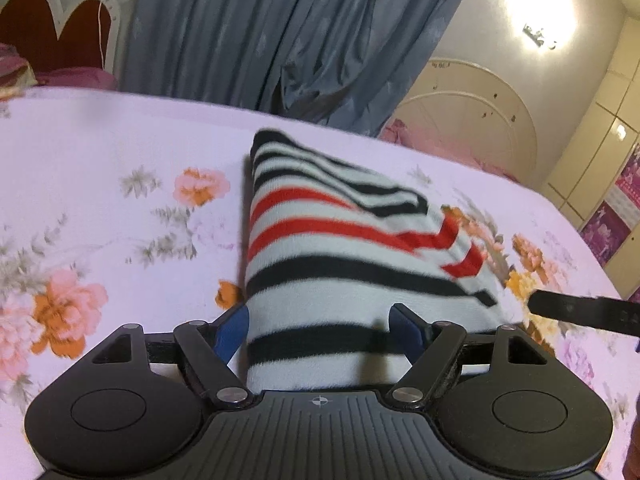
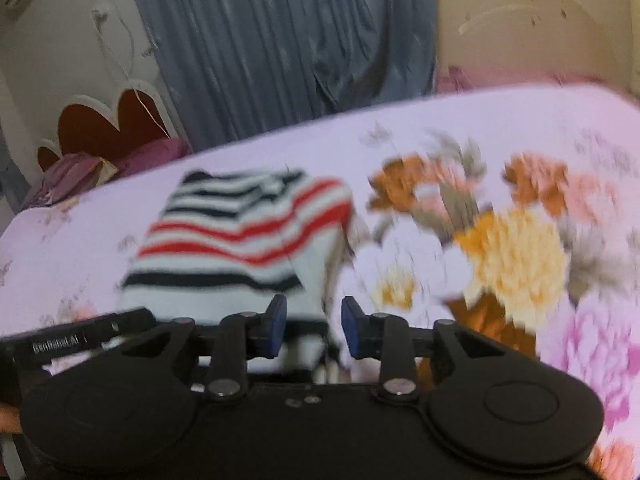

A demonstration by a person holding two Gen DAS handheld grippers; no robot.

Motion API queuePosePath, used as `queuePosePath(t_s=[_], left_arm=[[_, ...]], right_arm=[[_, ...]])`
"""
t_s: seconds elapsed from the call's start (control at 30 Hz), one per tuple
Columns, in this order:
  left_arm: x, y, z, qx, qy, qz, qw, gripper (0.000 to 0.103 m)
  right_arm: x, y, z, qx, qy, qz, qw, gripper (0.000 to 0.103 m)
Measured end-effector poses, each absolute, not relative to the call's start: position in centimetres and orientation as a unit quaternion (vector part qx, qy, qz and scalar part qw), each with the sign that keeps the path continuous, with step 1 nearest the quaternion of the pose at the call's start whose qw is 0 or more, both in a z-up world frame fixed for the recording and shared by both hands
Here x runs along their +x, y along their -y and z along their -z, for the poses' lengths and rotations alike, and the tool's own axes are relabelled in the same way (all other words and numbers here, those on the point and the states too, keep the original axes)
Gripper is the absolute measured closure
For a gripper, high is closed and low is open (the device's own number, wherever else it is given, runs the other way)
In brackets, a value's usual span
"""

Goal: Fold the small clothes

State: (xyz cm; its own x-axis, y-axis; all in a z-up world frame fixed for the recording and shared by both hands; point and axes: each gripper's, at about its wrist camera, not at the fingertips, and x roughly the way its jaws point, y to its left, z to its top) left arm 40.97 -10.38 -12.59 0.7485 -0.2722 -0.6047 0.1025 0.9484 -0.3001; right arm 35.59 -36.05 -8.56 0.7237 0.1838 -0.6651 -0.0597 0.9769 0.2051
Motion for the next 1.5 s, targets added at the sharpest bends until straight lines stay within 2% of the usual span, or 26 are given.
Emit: queuePosePath(t_s=[0.3, 0.53, 0.63, 0.8, 1.0, 1.27, 1.5], left_arm=[[43.4, 12.1, 10.3, -0.098, -0.329, 0.104, 0.934, 0.027], [45.5, 12.2, 12.7, -0.079, -0.357, 0.082, 0.927, 0.027], [45.4, 12.0, 13.1, -0.077, -0.357, 0.086, 0.927, 0.025], [45.4, 11.8, 12.7, -0.083, -0.363, 0.086, 0.924, 0.024], [45.5, 11.9, 9.7, -0.094, -0.336, 0.105, 0.931, 0.024], [50.5, 12.4, 9.8, -0.090, -0.335, 0.103, 0.932, 0.024], [53.2, 11.3, 13.8, -0.096, -0.378, 0.075, 0.918, 0.024]], right_arm=[[40.3, 32.6, 8.4, 0.069, -0.358, -0.074, 0.928, 0.075], [42.4, 31.8, 10.8, 0.025, -0.385, -0.035, 0.922, 0.077], [42.6, 33.1, 12.6, 0.031, -0.399, -0.020, 0.916, 0.083], [42.9, 32.7, 12.8, 0.003, -0.395, -0.020, 0.918, 0.080], [43.2, 32.8, 10.0, 0.024, -0.365, -0.043, 0.930, 0.064], [48.2, 33.9, 10.2, 0.066, -0.370, -0.024, 0.926, 0.064], [50.4, 32.8, 12.5, 0.054, -0.386, -0.031, 0.920, 0.068]])
